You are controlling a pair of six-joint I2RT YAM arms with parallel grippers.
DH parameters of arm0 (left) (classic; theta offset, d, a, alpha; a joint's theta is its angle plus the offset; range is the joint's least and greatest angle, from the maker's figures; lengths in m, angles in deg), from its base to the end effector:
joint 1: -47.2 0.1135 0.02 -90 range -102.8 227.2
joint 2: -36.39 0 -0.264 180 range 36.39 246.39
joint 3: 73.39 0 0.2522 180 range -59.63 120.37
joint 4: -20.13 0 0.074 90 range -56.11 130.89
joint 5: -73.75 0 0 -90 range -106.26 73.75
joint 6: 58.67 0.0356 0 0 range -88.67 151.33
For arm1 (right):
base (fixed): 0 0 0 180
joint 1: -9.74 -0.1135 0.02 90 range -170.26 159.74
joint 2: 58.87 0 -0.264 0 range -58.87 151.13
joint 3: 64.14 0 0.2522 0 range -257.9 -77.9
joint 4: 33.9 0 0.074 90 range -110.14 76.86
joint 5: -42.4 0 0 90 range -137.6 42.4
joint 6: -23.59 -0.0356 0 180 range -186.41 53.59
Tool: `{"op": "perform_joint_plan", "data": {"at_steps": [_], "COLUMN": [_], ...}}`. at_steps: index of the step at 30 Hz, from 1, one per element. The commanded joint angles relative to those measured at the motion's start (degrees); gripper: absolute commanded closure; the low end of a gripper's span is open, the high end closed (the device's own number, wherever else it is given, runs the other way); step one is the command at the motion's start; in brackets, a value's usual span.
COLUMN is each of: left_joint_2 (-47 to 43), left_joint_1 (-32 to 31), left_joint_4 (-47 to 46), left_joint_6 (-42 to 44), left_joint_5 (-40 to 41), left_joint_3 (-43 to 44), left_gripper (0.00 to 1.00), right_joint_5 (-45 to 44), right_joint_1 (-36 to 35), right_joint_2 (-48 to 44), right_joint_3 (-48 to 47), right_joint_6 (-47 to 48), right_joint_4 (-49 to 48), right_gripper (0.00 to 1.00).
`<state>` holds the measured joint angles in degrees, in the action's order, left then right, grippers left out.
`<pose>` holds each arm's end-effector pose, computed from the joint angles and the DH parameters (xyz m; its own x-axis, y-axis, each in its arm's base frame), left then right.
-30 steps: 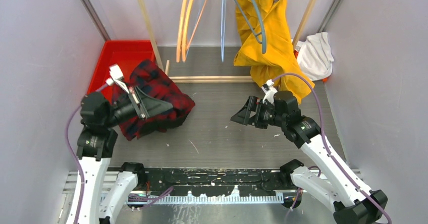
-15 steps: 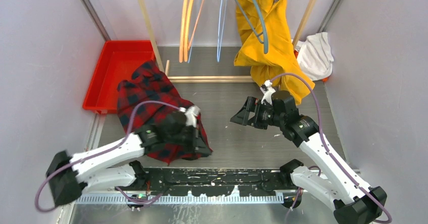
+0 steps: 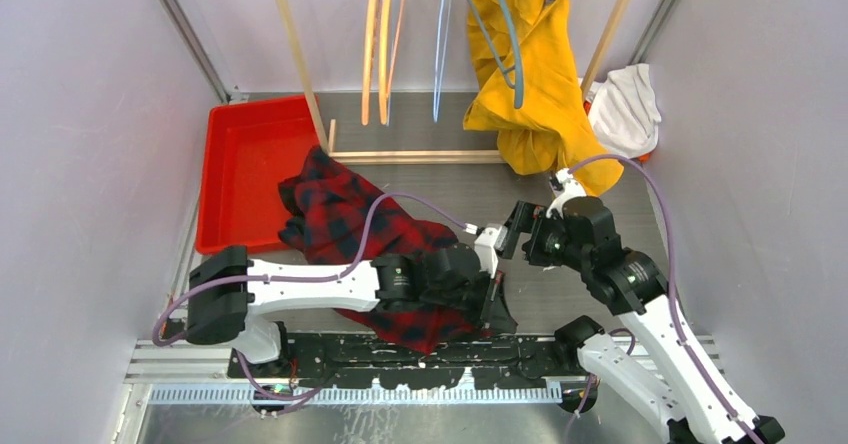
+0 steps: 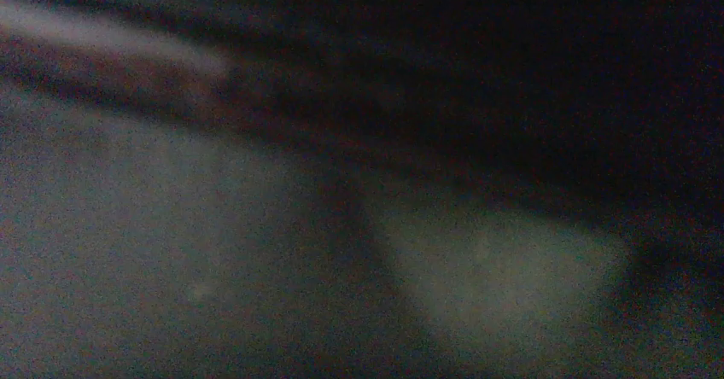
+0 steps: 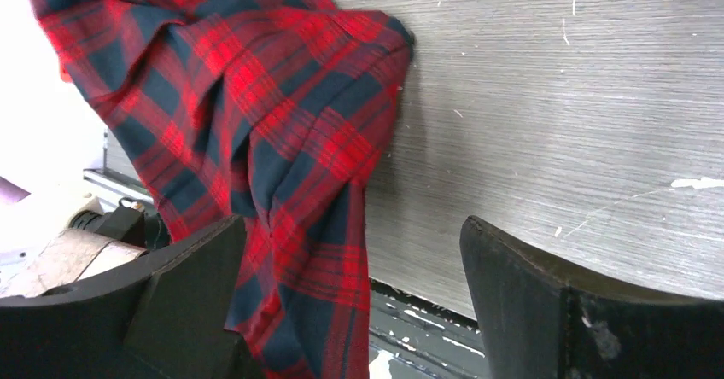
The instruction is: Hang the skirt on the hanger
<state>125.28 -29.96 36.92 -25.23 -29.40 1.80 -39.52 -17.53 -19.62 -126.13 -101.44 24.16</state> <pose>0.0707 -0.3465 0.2626 -0.8908 0.2515 -0.3785 0.4531 0.4267 -0.7827 0.1197 0.0674 0.3149 -0.7397 0.2581 -0.6215 -0.1600 0.8296 0.5349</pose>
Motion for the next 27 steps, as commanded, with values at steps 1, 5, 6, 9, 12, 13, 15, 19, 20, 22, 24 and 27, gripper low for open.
{"op": "perform_joint_plan", "data": {"at_steps": [1, 5, 6, 9, 12, 13, 15, 19, 20, 22, 24, 27], "left_joint_2": [1.4, -2.9, -4.5, -10.4, -17.5, -20.7, -24.3, -32.6, -34.0, -36.2, -37.8, -40.3], "left_joint_1": [-4.5, -3.8, -3.1, -1.0, 1.2, 1.6, 2.0, 2.2, 2.5, 3.6, 5.3, 7.7], "left_joint_4": [-7.4, 0.1, 3.4, 10.3, 12.2, 13.0, 15.4, 21.8, 24.8, 30.7, 37.9, 45.2], "left_joint_6": [5.4, 8.4, 9.2, 10.0, 10.0, 10.1, 10.0, 6.8, 4.8, -0.4, -4.6, -9.8], "left_joint_5": [-2.0, 6.4, 9.7, 15.5, 18.8, 20.4, 23.2, 32.1, 34.6, 38.9, 41.3, 43.9], "left_joint_3": [5.8, 2.9, 2.1, -1.5, -6.2, -7.6, -8.7, -11.1, -11.3, -11.9, -12.7, -14.7], "left_gripper": [0.97, 0.81, 0.76, 0.61, 0.44, 0.38, 0.37, 0.15, 0.14, 0.13, 0.13, 0.09], "right_joint_5": [-4.5, -3.1, -2.4, 0.1, 2.3, 3.5, 5.6, 5.7, 3.5, -0.1, -3.7, -8.8], "right_joint_1": [-0.4, -0.5, -0.4, -0.4, -0.4, -0.5, -0.5, -4.1, -5.8, -9.3, -12.9, -17.0], "right_joint_2": [-1.2, -0.6, -0.3, 1.6, 3.3, 4.1, 5.6, 9.8, 11.2, 14.3, 18.2, 24.4], "right_joint_3": [-2.4, -1.5, -1.2, -0.3, 0.9, 1.5, 2.1, 2.6, 2.3, 0.9, -0.6, -3.4], "right_joint_6": [1.1, 1.0, 0.9, 0.7, 0.9, 0.9, 0.8, 0.6, 1.0, 1.9, 3.1, 5.9], "right_joint_4": [0.4, -0.4, -0.7, -1.9, -3.7, -4.5, -6.7, -11.8, -12.6, -14.0, -15.9, -19.6], "right_gripper": [0.0, 0.0, 0.0, 0.0, 0.0, 0.0, 0.01, 0.04, 0.04, 0.03, 0.02, 0.0]}}
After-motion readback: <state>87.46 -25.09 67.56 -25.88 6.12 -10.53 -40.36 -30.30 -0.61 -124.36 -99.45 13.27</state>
